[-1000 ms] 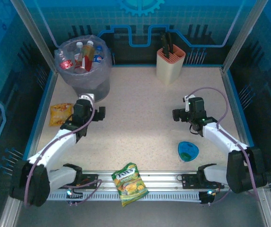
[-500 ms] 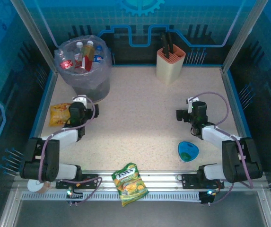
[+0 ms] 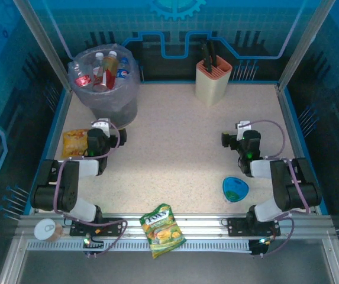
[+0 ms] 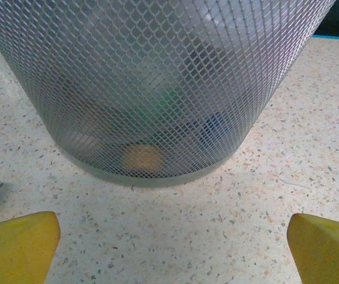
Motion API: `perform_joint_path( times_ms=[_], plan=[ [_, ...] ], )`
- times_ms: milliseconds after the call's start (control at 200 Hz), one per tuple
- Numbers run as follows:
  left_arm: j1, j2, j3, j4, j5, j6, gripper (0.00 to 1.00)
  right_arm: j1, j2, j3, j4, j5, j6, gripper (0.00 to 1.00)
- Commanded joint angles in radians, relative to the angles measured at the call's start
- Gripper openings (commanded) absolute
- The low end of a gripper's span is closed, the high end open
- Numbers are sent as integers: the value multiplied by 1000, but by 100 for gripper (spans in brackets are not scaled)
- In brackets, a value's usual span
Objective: Put the plastic bottles in the bin
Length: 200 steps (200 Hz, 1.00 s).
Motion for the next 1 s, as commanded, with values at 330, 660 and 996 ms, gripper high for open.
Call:
perform_joint_path(
  times_ms=[330,660,996],
  plan=[
    [-9,43,-50,155,48,24,99,3,18,-31,178,0,-13,100],
    [-9,42,-50,153,50,24,99,3,18,-31,179,0,-14,100],
    [-8,42,-50,154,50,25,99,15,21,-22,165,14,-22,100]
  ],
)
